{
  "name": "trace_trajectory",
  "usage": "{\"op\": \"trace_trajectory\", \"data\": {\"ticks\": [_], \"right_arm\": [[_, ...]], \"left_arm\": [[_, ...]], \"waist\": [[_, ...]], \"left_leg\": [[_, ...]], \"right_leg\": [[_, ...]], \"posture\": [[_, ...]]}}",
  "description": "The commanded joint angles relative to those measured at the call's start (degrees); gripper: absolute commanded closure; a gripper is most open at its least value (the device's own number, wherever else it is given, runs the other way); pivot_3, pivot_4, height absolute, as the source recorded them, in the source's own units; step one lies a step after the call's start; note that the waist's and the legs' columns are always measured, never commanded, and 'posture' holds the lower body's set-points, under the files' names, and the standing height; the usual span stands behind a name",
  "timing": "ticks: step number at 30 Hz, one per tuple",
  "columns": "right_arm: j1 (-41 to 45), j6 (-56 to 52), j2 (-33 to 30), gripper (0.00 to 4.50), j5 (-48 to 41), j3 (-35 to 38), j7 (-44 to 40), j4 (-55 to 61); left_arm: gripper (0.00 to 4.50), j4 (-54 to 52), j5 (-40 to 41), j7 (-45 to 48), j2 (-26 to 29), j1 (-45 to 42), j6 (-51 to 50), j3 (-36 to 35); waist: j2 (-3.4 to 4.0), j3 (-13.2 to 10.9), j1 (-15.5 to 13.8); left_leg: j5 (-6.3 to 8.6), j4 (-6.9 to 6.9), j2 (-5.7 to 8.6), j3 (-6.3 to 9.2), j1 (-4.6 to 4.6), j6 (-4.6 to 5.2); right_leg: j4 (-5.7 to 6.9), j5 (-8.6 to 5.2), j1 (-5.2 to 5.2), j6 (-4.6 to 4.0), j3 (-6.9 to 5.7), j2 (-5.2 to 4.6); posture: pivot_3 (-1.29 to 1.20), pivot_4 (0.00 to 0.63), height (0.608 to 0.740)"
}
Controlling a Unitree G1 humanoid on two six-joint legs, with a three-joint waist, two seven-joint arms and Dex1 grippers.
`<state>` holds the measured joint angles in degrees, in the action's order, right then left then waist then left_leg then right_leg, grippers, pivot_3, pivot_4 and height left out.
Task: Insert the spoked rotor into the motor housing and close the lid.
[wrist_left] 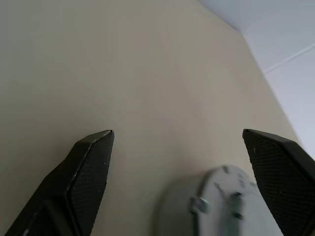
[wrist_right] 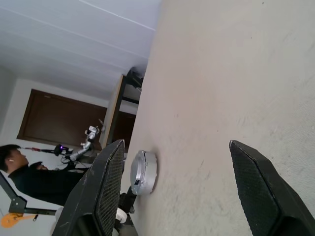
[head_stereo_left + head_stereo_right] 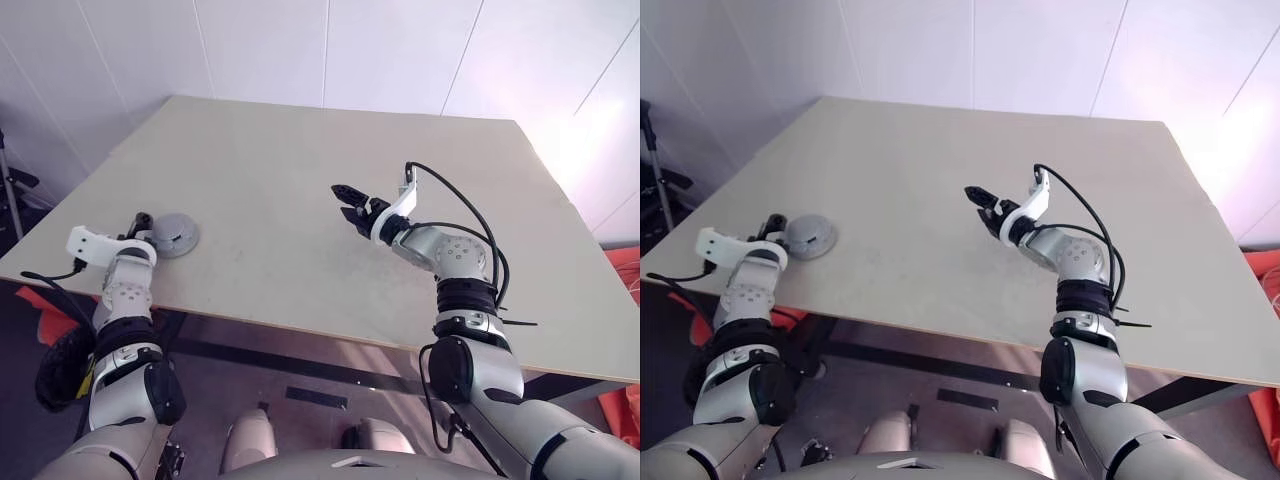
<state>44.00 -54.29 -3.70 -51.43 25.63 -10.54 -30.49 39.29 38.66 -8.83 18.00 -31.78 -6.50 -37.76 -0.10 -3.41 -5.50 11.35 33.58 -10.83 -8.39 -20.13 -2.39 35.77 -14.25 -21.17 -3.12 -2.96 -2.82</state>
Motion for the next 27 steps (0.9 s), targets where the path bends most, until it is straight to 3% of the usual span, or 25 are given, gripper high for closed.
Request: {"op": "trace_trajectory", "data": {"ticks": [1, 6, 10, 13, 17, 27], "right_arm": [[1.26, -0.25, 0.12, 0.65, -0.25, -0.15, -0.91, 1.01], [0.73, -0.94, -0.26, 0.65, -0.06, -1.18, -2.60, 1.90], [-2.58, 0.36, -2.87, 0.65, 3.57, -8.08, -11.00, 7.68], [-7.77, 6.65, -7.75, 0.65, 9.03, -16.83, -23.25, 15.76], [-11.90, 13.01, -16.13, 0.65, 13.07, -21.53, -36.29, 20.78], [-20.92, 37.13, -28.07, 0.65, 30.17, -27.41, -47.70, 20.36]], "left_arm": [[0.03, 0.91, -6.00, 1.02, 2.01, -0.73, 6.23, 2.40], [0.03, -0.29, -11.09, 5.51, 2.45, -1.24, 10.32, 6.28], [0.03, -4.79, -13.14, 14.20, 2.77, -1.08, 10.55, 11.58], [0.03, -10.30, -13.82, 22.49, 2.88, -0.32, 7.91, 16.92], [0.03, -17.85, -12.25, 31.60, 2.80, 1.21, 1.29, 22.37], [0.03, -31.98, -12.86, 43.77, 2.30, 7.63, -9.07, 33.24]], "waist": [[-0.01, -0.01, -0.39], [-0.02, -0.01, -1.95], [-0.04, 0.00, -2.39], [-0.05, -0.01, -2.94], [-0.04, -0.01, -3.25], [-0.02, -0.02, -3.01]], "left_leg": [[0.00, 0.00, 0.01, 0.00, -0.03, 0.00], [0.00, 0.02, 0.06, -0.02, -0.15, 0.01], [0.00, 0.04, 0.07, -0.02, -0.17, 0.00], [0.00, 0.05, 0.07, -0.02, -0.21, 0.01], [0.00, 0.06, 0.08, -0.02, -0.28, 0.01], [0.01, 0.08, 0.05, -0.08, -0.17, 0.09]], "right_leg": [[-0.02, 0.00, 0.00, 0.00, -0.01, -0.01], [-0.04, 0.00, 0.01, -0.01, -0.07, -0.12], [-0.02, 0.00, 0.02, -0.01, -0.10, -0.16], [-0.04, 0.01, 0.01, 0.00, -0.12, -0.17], [-0.03, 0.01, -0.04, 0.00, -0.13, -0.19], [0.02, -0.02, -0.01, -0.06, -0.12, -0.17]], "posture": [[0.00, 0.000, 0.740], [0.00, 0.000, 0.740], [0.00, 0.000, 0.740], [0.00, 0.000, 0.740], [0.00, 0.000, 0.740], [0.00, 0.000, 0.740]]}}
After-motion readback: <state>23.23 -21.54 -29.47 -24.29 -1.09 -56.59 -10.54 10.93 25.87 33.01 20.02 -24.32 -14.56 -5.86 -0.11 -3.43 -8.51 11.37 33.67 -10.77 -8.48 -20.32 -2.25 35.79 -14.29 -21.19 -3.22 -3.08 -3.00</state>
